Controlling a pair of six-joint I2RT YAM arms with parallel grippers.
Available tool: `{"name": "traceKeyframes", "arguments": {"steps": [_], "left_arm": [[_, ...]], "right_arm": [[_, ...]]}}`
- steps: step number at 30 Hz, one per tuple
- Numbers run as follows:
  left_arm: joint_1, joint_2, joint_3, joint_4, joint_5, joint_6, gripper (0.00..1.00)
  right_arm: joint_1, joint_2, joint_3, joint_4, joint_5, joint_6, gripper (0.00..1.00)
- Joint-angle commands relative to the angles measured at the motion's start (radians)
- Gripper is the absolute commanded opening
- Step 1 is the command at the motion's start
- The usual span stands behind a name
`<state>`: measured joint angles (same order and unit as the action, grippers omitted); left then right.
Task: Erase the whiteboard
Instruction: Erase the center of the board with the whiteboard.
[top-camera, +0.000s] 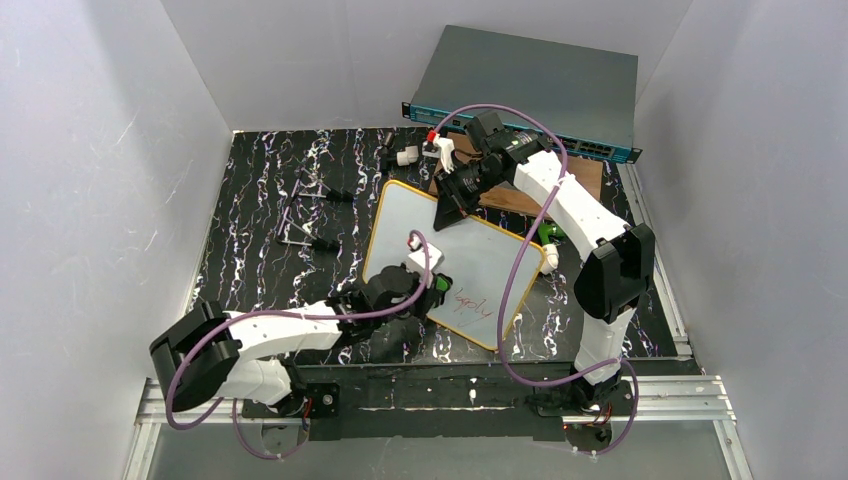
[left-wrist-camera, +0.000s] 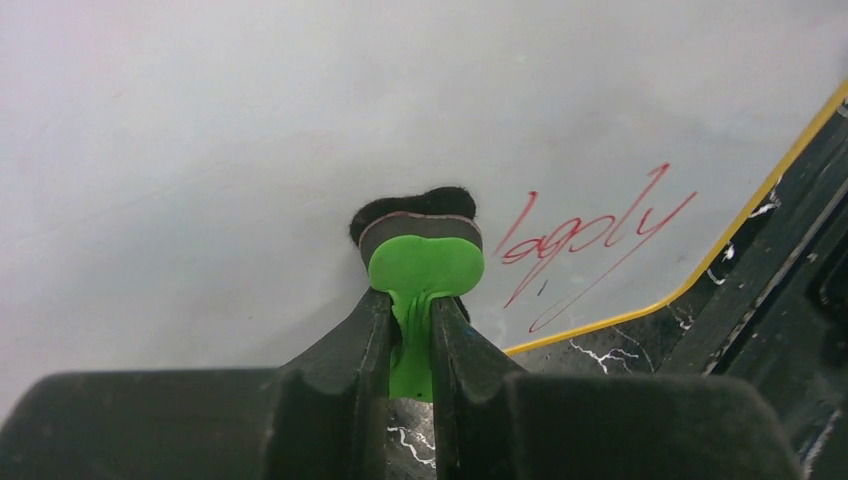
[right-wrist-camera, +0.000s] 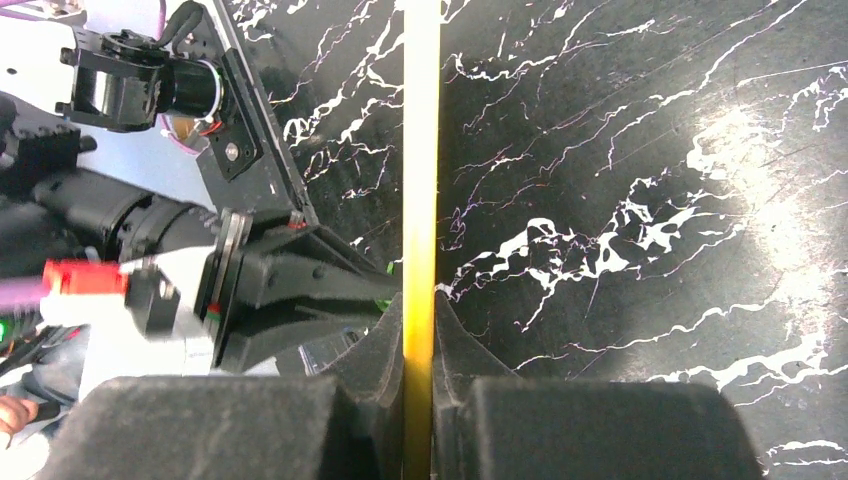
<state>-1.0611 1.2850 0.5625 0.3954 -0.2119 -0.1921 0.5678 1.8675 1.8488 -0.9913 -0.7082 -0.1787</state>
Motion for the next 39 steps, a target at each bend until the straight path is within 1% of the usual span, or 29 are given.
{"name": "traceKeyframes", "arguments": {"steps": [1,6,12,15,18,21,24,27,29,33,39], "left_arm": [[0.090,-0.046,-0.041,0.046,0.086,-0.133,0.00],[0.071,-0.036,-0.011,0.006,0.110,-0.092,0.00],[-0.069,0.054,0.078,-0.045,0.048,0.064,0.00],[-0.106,0.109,0.116,-0.052,0.010,0.106,0.00],[-0.109,0.138,0.148,-0.064,-0.061,0.096,0.00],[-0.103,0.134,0.185,-0.112,-0.176,0.063,0.00],[-0.075,0.112,0.198,-0.165,-0.247,-0.012,0.00],[-0.048,0.071,0.176,-0.204,-0.286,-0.079,0.00],[-0.045,0.061,0.175,-0.231,-0.290,-0.085,0.00],[-0.047,0.078,0.185,-0.258,-0.227,-0.057,0.00],[-0.096,0.110,0.210,-0.269,-0.153,0.026,0.00]], "right_arm": [[0.014,-0.027,0.005,-0.031,-0.138,0.050,0.01],[0.014,-0.026,0.006,-0.030,-0.137,0.049,0.01],[0.015,-0.028,0.006,-0.031,-0.138,0.049,0.01],[0.015,-0.028,0.007,-0.032,-0.139,0.048,0.01],[0.014,-0.027,0.007,-0.032,-0.141,0.049,0.01],[0.015,-0.027,0.007,-0.031,-0.140,0.049,0.01],[0.015,-0.029,0.006,-0.031,-0.140,0.048,0.01],[0.015,-0.030,0.006,-0.031,-0.139,0.047,0.01],[0.014,-0.031,0.007,-0.031,-0.140,0.047,0.01],[0.015,-0.031,0.004,-0.031,-0.139,0.049,0.01],[0.015,-0.035,-0.001,-0.030,-0.137,0.049,0.01]]}}
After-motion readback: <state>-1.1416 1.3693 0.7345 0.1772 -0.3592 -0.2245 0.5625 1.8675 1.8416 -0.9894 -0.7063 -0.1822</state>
